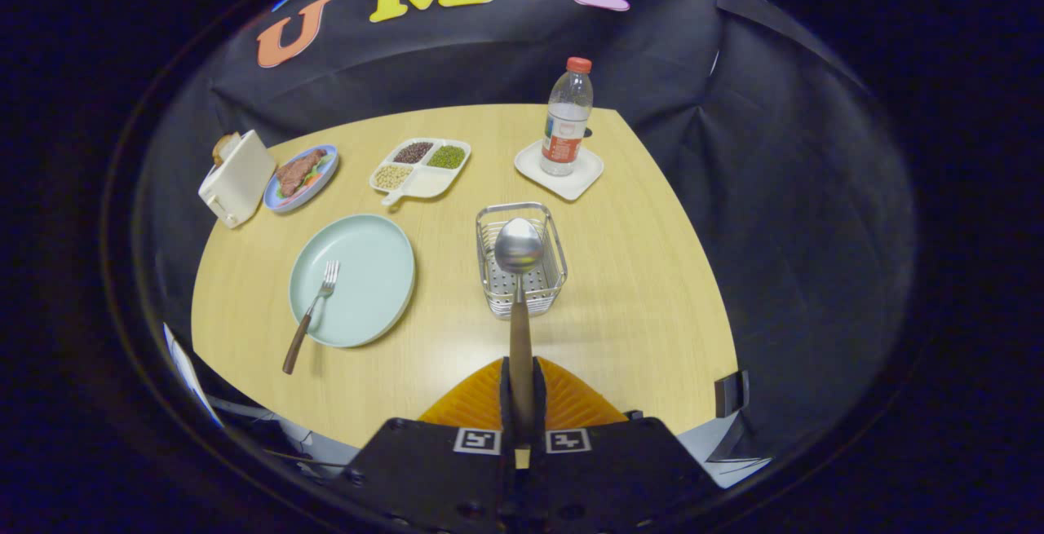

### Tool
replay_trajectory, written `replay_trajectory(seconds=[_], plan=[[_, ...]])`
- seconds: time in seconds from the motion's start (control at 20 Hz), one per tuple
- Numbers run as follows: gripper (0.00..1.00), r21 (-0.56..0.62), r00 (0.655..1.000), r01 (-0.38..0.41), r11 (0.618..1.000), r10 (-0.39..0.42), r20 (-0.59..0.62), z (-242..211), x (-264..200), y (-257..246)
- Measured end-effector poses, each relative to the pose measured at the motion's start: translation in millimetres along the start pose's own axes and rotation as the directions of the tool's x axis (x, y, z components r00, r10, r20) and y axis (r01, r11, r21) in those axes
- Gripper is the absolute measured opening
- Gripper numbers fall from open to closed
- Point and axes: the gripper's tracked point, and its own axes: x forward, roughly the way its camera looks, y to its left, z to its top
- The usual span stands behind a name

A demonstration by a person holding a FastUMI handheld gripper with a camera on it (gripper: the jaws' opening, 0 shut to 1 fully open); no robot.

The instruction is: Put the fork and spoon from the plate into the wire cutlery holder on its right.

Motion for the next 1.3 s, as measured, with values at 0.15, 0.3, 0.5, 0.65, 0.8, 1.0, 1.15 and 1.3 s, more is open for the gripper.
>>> replay_trajectory(seconds=[0.15,0.3,0.5,0.65,0.8,1.0,1.15,1.3], plan=[[0.06,-0.017,1.000,0.001,1.000,0.000,0.019,8,0,-5],[0.13,-0.033,0.998,0.006,0.999,-0.003,0.068,20,-3,-7],[0.27,-0.049,0.991,0.025,0.998,-0.018,0.131,31,-12,-6],[0.31,-0.042,0.991,0.014,0.999,-0.008,0.135,29,-17,1],[0.42,-0.053,0.985,0.016,0.998,-0.006,0.172,34,-27,10],[0.48,-0.058,0.982,-0.003,0.998,0.013,0.189,40,-40,35],[0.53,-0.074,0.979,-0.015,0.997,0.029,0.199,45,-47,60],[0.59,-0.097,0.978,-0.041,0.994,0.060,0.202,45,-50,92]])
